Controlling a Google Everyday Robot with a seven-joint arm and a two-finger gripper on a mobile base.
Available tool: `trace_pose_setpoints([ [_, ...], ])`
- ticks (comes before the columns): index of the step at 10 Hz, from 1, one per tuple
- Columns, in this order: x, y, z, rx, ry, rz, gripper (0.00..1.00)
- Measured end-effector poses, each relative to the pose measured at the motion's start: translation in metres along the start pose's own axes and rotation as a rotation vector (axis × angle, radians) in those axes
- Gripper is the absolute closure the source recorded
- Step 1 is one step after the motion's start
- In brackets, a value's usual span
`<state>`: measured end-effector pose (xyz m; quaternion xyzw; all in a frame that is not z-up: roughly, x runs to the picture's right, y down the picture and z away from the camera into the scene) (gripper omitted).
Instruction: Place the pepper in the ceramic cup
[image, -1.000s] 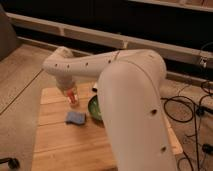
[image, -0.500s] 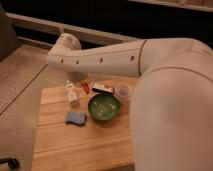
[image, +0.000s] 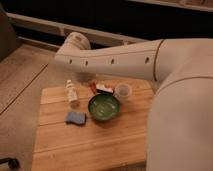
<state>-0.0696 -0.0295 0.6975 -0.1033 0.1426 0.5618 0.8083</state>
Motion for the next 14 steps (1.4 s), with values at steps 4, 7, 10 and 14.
trace_pose_setpoints([
  [4, -0.015, -0.014, 0.03, 0.005, 0.017, 0.047, 1.0],
  [7, -0.029, -0.089, 0.044, 0.053, 0.004, 0.121, 1.0],
  [10, -0.035, -0.168, 0.046, 0.085, -0.049, 0.188, 1.0],
  [14, -0.03, -0.193, 0.052, 0.083, -0.055, 0.226, 1.0],
])
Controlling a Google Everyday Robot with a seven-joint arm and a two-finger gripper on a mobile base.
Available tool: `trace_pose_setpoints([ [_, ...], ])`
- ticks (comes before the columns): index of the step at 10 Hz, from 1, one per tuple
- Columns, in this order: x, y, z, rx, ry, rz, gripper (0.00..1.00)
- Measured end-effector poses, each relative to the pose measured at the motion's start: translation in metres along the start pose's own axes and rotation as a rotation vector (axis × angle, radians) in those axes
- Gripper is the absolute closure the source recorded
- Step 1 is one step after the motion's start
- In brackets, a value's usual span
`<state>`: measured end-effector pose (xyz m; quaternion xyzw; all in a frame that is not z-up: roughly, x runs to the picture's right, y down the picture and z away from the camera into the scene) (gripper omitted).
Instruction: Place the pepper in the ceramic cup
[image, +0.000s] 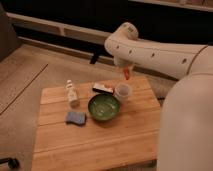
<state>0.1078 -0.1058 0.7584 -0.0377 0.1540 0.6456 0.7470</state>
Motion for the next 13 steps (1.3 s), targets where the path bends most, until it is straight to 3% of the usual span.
trace_pose_setpoints([
  [3, -0.001, -0.008, 0.012, 0.032, 0.01, 0.012, 1.0],
  [5, -0.013, -0.007, 0.032, 0.067, 0.019, 0.027, 1.0],
  [7, -0.022, 0.011, 0.054, 0.062, 0.04, 0.038, 1.0],
  [10, -0.01, 0.041, 0.087, 0.055, 0.119, 0.022, 1.0],
  [12, 0.01, 0.039, 0.106, 0.09, 0.191, 0.026, 1.0],
  [13, 0.015, 0.036, 0.111, 0.105, 0.208, 0.035, 1.0],
])
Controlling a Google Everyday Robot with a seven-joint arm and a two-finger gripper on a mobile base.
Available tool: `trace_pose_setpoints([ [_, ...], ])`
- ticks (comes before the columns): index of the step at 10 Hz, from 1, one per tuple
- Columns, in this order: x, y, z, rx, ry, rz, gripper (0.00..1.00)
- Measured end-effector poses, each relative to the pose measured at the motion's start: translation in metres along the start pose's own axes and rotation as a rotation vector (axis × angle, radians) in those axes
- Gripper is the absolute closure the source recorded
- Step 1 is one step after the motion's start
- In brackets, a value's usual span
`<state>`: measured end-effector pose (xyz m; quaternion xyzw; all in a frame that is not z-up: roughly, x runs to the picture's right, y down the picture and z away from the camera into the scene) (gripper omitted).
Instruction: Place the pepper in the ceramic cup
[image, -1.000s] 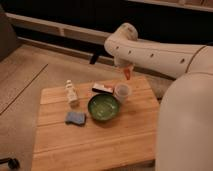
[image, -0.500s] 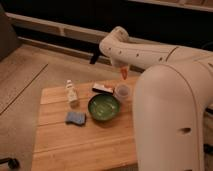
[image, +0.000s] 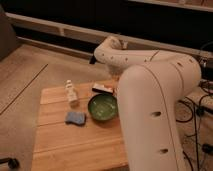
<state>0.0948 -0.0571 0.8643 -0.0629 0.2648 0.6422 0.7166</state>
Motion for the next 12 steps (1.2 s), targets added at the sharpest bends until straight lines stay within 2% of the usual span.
trace_pose_setpoints([
  [3, 0.01, -0.011, 0.015, 0.044, 0.048, 0.051, 1.0],
  [5, 0.015, -0.006, 0.023, 0.057, 0.079, 0.059, 0.98],
  [7, 0.02, 0.003, 0.029, 0.066, 0.112, 0.053, 0.82],
  [12, 0.027, 0.018, 0.028, 0.087, 0.175, 0.026, 0.3],
])
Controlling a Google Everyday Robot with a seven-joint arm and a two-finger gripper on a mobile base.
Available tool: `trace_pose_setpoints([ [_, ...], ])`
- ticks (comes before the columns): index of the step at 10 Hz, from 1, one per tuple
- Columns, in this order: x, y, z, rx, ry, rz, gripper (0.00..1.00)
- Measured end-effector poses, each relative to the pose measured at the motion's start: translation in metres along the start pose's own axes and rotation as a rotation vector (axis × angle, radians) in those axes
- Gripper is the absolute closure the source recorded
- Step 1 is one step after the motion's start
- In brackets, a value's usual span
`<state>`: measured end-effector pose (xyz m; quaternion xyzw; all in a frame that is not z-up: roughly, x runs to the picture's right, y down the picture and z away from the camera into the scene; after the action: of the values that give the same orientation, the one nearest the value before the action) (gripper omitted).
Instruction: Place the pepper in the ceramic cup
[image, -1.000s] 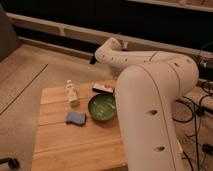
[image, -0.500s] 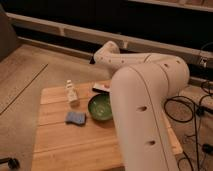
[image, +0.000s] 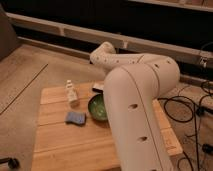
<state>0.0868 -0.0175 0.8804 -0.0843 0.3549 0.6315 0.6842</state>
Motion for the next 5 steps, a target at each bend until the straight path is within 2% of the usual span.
trace_pose_setpoints([
  [1, 0.0007, 0.0022, -0.0021, 0.006, 0.005, -0.003, 0.24],
  [5, 0.0024, 0.0054, -0.0077, 0.022, 0.016, 0.0, 0.23],
])
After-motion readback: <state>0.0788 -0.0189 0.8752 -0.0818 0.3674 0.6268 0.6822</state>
